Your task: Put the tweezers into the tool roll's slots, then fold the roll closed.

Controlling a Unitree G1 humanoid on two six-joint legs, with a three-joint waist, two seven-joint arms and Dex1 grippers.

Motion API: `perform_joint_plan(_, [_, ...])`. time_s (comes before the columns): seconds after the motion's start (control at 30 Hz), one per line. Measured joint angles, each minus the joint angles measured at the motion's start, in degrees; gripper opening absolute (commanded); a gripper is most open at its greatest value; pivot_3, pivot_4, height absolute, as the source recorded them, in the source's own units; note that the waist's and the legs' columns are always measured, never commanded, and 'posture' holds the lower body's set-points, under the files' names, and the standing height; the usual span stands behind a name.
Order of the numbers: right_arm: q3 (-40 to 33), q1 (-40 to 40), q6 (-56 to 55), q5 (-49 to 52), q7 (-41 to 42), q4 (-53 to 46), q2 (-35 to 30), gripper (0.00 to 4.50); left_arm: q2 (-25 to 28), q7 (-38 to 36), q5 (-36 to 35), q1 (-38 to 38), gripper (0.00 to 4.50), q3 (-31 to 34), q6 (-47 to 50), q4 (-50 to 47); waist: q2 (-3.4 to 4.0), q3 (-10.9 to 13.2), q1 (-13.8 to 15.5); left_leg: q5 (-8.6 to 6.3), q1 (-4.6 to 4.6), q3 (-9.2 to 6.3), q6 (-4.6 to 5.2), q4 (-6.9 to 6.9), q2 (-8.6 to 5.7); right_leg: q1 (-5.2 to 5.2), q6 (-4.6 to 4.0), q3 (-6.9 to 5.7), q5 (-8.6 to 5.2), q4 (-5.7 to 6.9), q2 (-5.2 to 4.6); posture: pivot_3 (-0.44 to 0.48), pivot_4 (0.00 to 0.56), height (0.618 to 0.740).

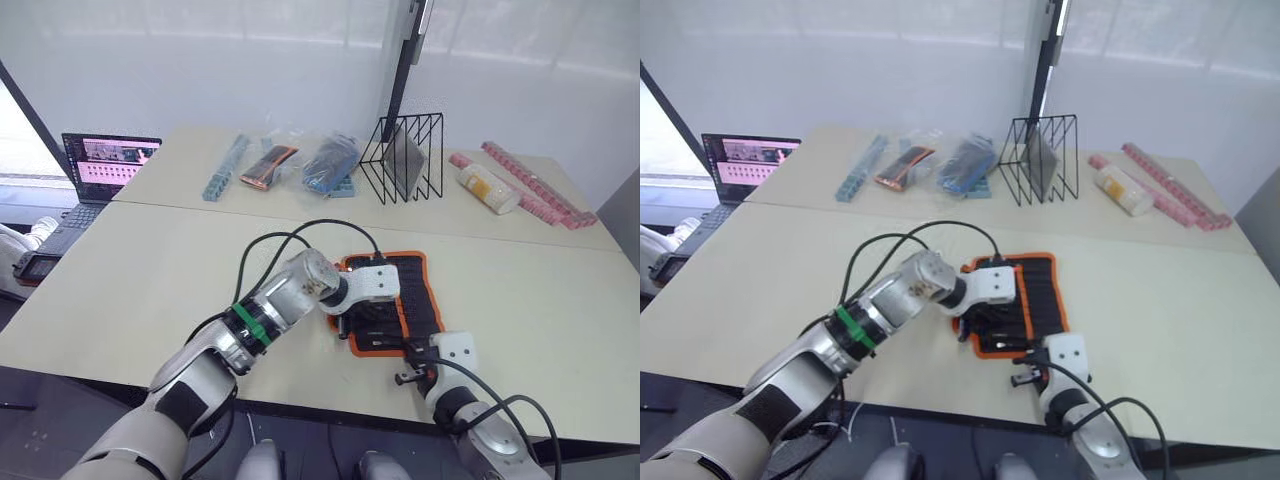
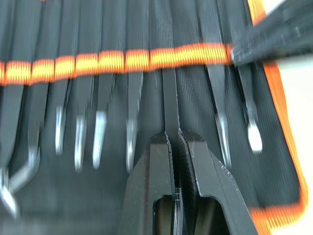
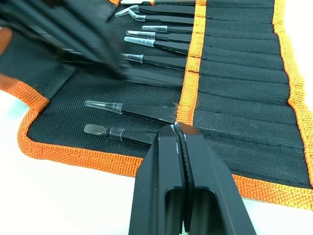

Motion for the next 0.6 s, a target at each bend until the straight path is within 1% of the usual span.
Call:
perform_joint_plan(0.23, [0.2, 0.0, 0.3, 0.0, -0.6, -0.2, 0.0, 0.0, -2.4, 0.6, 1.3, -0.1, 0.02, 0.5, -3.3, 3.3, 0.0, 0.0, -0.1, 0.02, -0.13, -0.15, 0.03, 0.05, -0.09, 0.01, 0.04, 0.0, -0.02, 0.0, -0.01, 0.0, 0.15, 0.684])
perform_joint_plan(0.37, [0.2, 0.0, 0.6, 0.0, -0.9, -0.4, 0.0, 0.0, -4.9, 2.2, 2.5, -0.1, 0.02, 0.8, -7.2, 6.9, 0.0, 0.0, -0.1, 0.03, -0.18, -0.18, 0.05, 0.08, -0.12, 0.02, 0.06, 0.0, -0.03, 0.0, -0.01, 0.0, 0.15, 0.684])
perform_joint_plan(0.53, [0.1, 0.1, 0.9, 0.0, -0.9, -0.7, 0.0, 0.0, -5.9, 2.7, 2.9, 0.1, 0.02, 1.4, -10.3, 9.4, 0.0, 0.0, 0.0, 0.04, -0.21, -0.22, 0.06, 0.1, -0.15, 0.03, 0.07, 0.01, -0.04, 0.0, -0.02, 0.0, 0.15, 0.684])
perform_joint_plan(0.6, [0.1, 0.1, 1.1, 0.0, -0.9, -0.8, -0.1, 0.0, -5.8, 2.6, 2.9, 0.3, 0.78, 1.8, -10.3, 9.3, 0.0, 0.0, 0.0, 0.04, -0.22, -0.22, 0.06, 0.1, -0.15, 0.03, 0.07, 0.01, -0.04, 0.0, -0.02, 0.0, 0.15, 0.684])
